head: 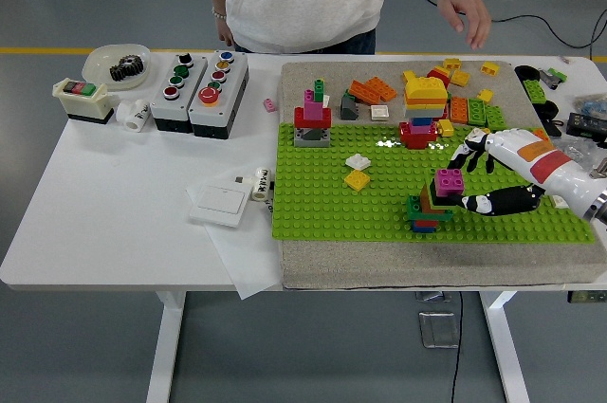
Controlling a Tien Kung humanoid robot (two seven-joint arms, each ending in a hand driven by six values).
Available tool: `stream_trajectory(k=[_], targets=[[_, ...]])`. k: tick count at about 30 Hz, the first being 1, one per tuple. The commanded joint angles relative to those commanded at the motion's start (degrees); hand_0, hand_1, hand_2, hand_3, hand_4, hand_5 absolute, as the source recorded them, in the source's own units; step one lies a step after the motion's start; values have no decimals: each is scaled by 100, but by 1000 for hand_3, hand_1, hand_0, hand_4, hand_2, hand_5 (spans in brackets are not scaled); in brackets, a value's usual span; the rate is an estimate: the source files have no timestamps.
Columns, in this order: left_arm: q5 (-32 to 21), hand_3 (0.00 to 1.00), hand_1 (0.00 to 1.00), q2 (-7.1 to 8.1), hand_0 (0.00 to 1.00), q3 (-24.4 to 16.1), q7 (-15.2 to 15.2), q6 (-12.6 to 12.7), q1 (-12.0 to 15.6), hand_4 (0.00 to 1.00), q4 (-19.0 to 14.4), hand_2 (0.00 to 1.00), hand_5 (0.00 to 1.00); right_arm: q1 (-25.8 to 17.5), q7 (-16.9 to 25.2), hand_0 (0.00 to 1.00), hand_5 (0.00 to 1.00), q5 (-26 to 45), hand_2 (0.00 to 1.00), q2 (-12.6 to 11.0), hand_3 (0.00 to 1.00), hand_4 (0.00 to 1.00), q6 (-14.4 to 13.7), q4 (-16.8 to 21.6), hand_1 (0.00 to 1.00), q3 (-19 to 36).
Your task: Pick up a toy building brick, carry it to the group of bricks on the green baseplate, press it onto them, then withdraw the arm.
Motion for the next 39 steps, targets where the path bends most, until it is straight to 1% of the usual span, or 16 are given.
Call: stream_trajectory(k=[8, 9, 14, 15, 20, 21, 26, 27, 29, 32, 33, 34, 38, 39], targets=[[-5, 601, 570, -2, 496, 5, 0, 2, -3, 638, -4, 646, 720, -2, 3, 363, 395, 9, 562, -2, 542, 834, -24, 1, 517, 8], [-9, 602, 570, -1, 496, 9, -2, 2, -4, 638, -5, 647, 721, -2, 5, 379, 409, 13, 605, -3, 562, 855, -29, 4, 544, 11], [12, 602, 570, 0, 496, -2, 4, -6, -4, 638, -4, 647, 721, -3, -4, 379, 409, 12, 605, -1, 562, 855, -36, 4, 544, 22], [14, 602, 570, 1, 496, -2, 5, -6, -3, 638, -4, 648, 720, -5, -6, 422, 429, 11, 669, -1, 599, 886, -36, 5, 579, 24], [21, 602, 570, -1, 496, -9, 9, -10, 7, 638, -3, 648, 720, -41, -25, 422, 429, 3, 669, 5, 599, 886, -25, 13, 579, 60], [22, 602, 570, -1, 495, -9, 9, -10, 7, 638, -3, 648, 721, -42, -26, 434, 446, 3, 684, 5, 645, 914, -25, 13, 590, 62], [46, 602, 570, -3, 495, -19, 14, -17, 11, 638, -3, 648, 721, -96, -33, 434, 446, -43, 684, -15, 645, 914, -10, 119, 590, 108], [48, 602, 570, -3, 495, -20, 14, -17, 14, 638, -3, 648, 721, -134, -34, 446, 461, -54, 713, -22, 707, 946, -25, 175, 597, 162], [51, 602, 570, -3, 495, -22, 14, -17, 16, 638, -3, 648, 721, -167, -32, 446, 461, -58, 713, -26, 707, 946, -44, 221, 597, 210], [63, 602, 570, -4, 495, -31, 15, -17, 23, 638, -2, 648, 721, -308, 6, 446, 461, -5, 713, -13, 707, 946, -210, 411, 597, 404], [64, 602, 570, -4, 495, -31, 15, -17, 23, 638, -2, 648, 721, -314, 8, 521, 455, -2, 740, -13, 754, 925, -219, 420, 632, 413], [84, 602, 570, -3, 495, -43, 19, -23, 27, 638, -1, 648, 721, -401, 16, 521, 455, 23, 740, -2, 754, 925, -407, 550, 632, 469], [112, 602, 570, 2, 495, -57, 27, -30, 31, 638, 3, 648, 721, -556, 68, 521, 455, -50, 740, 5, 754, 925, -794, 811, 632, 525], [113, 602, 570, 3, 493, -57, 27, -30, 31, 638, 3, 646, 720, -579, 77, 626, 498, -74, 748, 7, 686, 881, -829, 846, 668, 537]])
